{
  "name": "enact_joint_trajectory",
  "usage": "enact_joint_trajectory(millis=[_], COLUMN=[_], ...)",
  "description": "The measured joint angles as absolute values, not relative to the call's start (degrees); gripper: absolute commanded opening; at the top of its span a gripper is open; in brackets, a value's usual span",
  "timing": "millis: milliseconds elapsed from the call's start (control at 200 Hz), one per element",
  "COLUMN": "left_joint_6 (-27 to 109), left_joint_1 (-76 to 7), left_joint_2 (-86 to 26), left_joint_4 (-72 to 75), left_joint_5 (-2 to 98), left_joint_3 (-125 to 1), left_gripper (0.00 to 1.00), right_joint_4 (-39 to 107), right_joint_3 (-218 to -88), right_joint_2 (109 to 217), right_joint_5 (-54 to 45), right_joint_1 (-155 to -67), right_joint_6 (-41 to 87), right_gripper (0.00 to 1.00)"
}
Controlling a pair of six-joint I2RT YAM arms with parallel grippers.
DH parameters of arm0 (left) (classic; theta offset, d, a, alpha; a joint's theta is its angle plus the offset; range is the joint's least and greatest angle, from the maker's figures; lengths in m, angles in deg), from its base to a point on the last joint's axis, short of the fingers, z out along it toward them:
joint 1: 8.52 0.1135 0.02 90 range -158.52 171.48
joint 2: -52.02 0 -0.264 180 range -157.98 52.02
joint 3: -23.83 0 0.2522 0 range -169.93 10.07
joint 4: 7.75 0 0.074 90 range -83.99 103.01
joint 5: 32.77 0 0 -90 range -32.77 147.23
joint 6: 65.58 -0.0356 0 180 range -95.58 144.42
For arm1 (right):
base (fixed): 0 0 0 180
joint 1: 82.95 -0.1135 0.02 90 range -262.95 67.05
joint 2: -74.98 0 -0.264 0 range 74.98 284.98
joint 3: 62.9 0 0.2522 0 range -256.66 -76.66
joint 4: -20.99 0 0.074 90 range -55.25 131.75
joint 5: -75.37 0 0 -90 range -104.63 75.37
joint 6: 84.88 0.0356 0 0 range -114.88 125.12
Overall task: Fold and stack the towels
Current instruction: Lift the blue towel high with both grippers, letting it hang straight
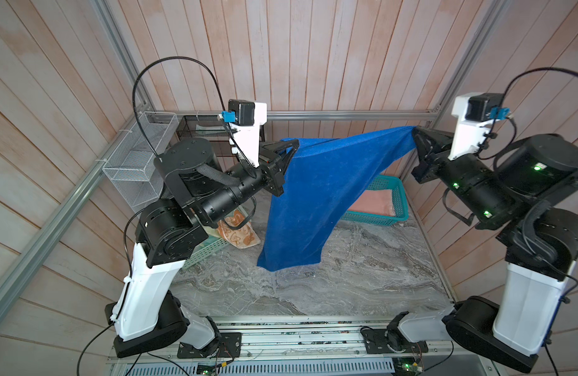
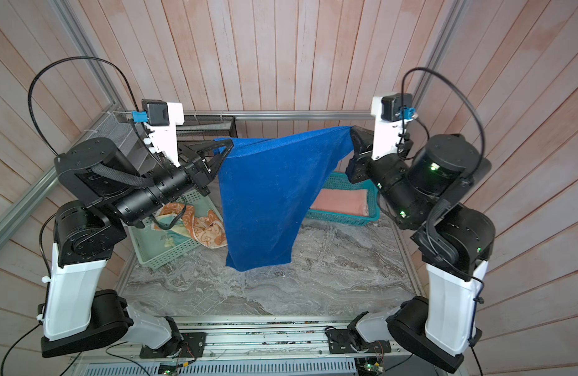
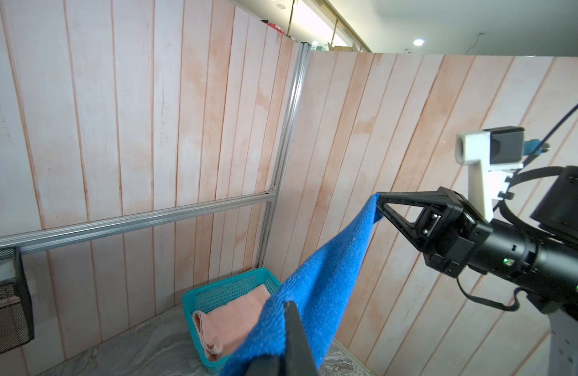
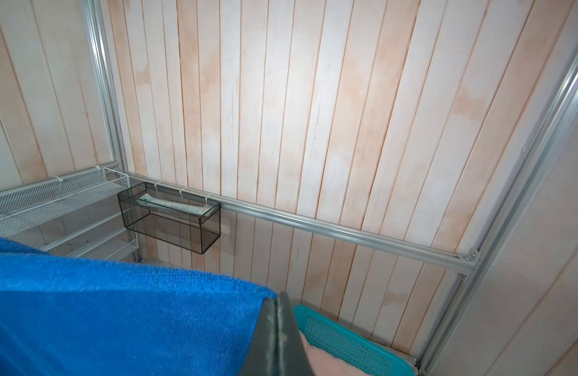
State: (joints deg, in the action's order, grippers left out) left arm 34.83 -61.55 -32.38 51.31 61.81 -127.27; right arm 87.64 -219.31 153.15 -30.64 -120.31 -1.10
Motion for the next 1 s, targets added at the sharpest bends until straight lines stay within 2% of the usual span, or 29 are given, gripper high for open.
enact_joint_trajectory(millis=[205, 390, 465, 585, 655, 805, 1000], left_joint_6=[32.45, 27.51, 26.81, 27.47, 28.73, 32.62, 36.36], left_joint_1=[-62.99, -62.64, -59.78, -50.49, -45.71, -36.37, -26.12], left_joint_2=[-33.16, -36.79, -39.04, -42.63, -44.99, -50.08, -57.78], left_joint_4=[51.2, 51.22, 51.27, 51.27, 51.25, 48.93, 44.03], left_joint_5=[62.82, 68.08, 68.17, 65.57, 62.99, 53.07, 44.13], left_joint_3=[-129.46, -134.79, -137.0, -138.11, -138.11, -135.1, -128.56], left_gripper=[0.0, 0.0, 0.0, 0.0, 0.0, 0.0, 0.0], right_joint_4=[86.94, 84.88, 83.07, 79.96, 78.76, 77.06, 74.5], right_joint_3=[-219.7, -219.7, -219.77, -221.52, -222.72, -222.61, -222.13], right_joint_2=[151.4, 154.35, 156.85, 162.51, 166.24, 174.27, 186.31], right_joint_5=[-31.19, -34.77, -37.5, -38.92, -35.03, -18.38, -5.46], right_joint_1=[-120.75, -120.75, -120.73, -119.33, -115.07, -103.46, -99.48], right_joint_6=[-4.05, -7.22, -9.25, -11.98, -11.59, -6.06, -1.71], right_gripper=[0.0, 0.0, 0.0, 0.0, 0.0, 0.0, 0.0])
